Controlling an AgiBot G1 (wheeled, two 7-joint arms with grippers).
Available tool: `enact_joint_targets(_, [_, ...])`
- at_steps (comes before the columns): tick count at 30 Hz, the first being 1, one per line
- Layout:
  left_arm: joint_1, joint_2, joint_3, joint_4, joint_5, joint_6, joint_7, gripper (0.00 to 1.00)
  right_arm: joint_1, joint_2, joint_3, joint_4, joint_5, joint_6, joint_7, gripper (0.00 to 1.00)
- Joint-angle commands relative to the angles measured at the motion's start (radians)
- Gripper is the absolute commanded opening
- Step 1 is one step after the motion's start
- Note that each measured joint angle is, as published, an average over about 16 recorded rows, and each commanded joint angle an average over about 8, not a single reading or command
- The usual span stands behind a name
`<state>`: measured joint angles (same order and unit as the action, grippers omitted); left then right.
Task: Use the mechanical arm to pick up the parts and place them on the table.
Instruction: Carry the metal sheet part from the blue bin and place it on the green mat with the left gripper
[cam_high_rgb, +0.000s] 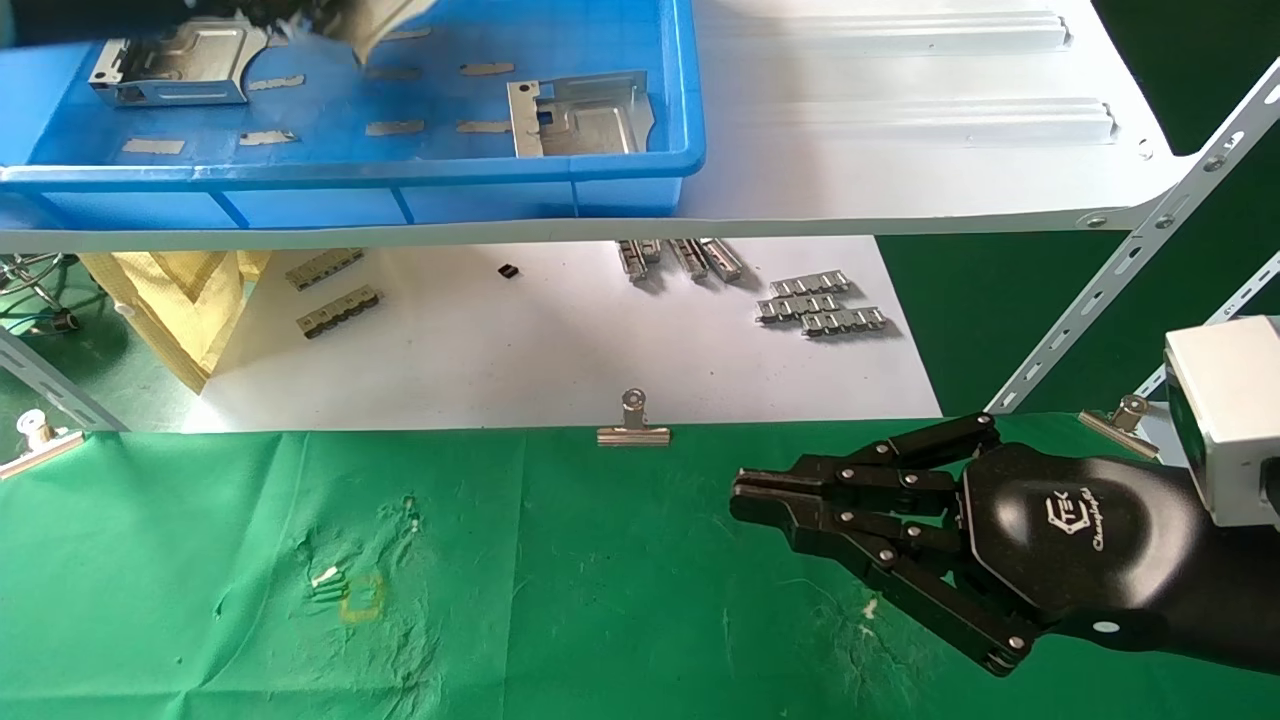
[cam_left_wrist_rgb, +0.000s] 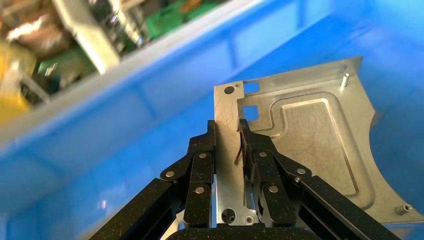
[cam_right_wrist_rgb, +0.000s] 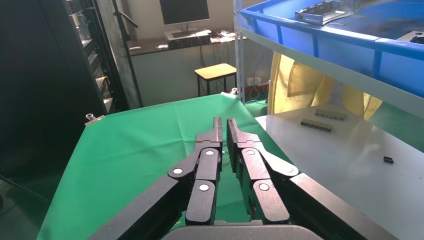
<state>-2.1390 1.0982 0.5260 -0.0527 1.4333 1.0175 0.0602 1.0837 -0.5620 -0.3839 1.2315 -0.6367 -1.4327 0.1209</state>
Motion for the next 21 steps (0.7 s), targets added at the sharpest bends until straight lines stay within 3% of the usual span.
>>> enact_joint_targets(1, [-0.008, -0.012, -0.007, -0.017, -0.010, 0.037, 0.017, 0.00, 0.000, 0.000, 0.000, 0.000, 0.000, 0.000, 0.000, 1.00])
enact_joint_targets(13, [0.045, -0.125, -0.066, -0.118, -0.125, 0.508, 0.308, 0.00, 0.000, 0.000, 0.000, 0.000, 0.000, 0.000, 0.000, 1.00])
enact_joint_targets(21, [0.123, -0.196, -0.054, -0.269, -0.226, 0.589, 0.428, 0.00, 0.000, 0.000, 0.000, 0.000, 0.000, 0.000, 0.000, 1.00])
